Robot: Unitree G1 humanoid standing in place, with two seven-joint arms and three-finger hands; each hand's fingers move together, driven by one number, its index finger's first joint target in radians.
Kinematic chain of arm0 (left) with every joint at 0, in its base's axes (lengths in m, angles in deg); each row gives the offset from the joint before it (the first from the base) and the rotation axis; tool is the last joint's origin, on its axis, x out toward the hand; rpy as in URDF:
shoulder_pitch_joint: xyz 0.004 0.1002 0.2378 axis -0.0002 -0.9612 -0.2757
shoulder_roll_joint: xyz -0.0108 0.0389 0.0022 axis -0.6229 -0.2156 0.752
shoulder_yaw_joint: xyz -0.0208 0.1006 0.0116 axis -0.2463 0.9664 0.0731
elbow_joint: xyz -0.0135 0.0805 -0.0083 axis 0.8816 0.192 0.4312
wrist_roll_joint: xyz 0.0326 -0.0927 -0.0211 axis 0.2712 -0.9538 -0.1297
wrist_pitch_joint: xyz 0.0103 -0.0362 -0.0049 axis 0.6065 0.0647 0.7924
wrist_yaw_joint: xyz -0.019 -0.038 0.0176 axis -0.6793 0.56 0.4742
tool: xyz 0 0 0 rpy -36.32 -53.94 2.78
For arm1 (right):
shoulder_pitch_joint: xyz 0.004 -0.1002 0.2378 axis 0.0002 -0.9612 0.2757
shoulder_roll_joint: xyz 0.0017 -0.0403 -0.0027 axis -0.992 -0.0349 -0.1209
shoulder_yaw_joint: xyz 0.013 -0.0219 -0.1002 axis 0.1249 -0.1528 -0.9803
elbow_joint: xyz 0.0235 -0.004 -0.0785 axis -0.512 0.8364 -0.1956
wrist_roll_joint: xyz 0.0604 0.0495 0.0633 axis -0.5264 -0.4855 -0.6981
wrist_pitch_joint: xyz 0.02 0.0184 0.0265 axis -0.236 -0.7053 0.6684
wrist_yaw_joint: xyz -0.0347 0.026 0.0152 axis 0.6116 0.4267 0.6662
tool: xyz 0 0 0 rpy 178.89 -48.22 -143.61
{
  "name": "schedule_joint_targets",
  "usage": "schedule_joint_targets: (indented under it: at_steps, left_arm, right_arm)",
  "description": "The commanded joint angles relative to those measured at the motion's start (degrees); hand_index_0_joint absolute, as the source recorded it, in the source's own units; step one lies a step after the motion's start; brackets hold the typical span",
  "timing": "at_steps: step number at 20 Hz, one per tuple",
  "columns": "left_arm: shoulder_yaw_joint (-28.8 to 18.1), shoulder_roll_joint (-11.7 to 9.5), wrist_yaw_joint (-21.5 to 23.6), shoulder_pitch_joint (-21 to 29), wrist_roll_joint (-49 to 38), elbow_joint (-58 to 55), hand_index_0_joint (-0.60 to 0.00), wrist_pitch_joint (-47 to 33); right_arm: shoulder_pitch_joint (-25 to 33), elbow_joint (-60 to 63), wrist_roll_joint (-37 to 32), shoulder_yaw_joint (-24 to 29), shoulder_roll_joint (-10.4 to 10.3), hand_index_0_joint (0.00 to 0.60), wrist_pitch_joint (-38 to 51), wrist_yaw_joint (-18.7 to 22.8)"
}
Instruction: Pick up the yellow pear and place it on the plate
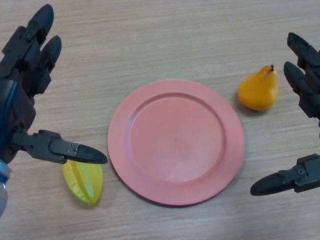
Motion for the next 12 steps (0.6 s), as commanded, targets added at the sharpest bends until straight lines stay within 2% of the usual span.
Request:
schedule_joint_targets:
  at_steps: [1,7,12]
  left_arm:
    - [-5.0,-2.4,0.5,1.8,-2.0,-3.2,0.000,-4.1]
    - [-4.8,-2.1,0.3,1.2,-1.0,-4.7,0.000,-2.7]
    - [-4.2,-3.3,1.4,4.1,-2.0,-4.3,0.000,0.4]
  right_arm:
    - [1.2,-4.0,-1.8,5.4,1.9,0.000,4.9,0.8]
    - [0.9,-4.4,-2.2,6.3,1.7,0.000,4.7,0.1]
    - [5.4,1.6,-3.5,7.7,4.1,0.000,7.0,1.8]
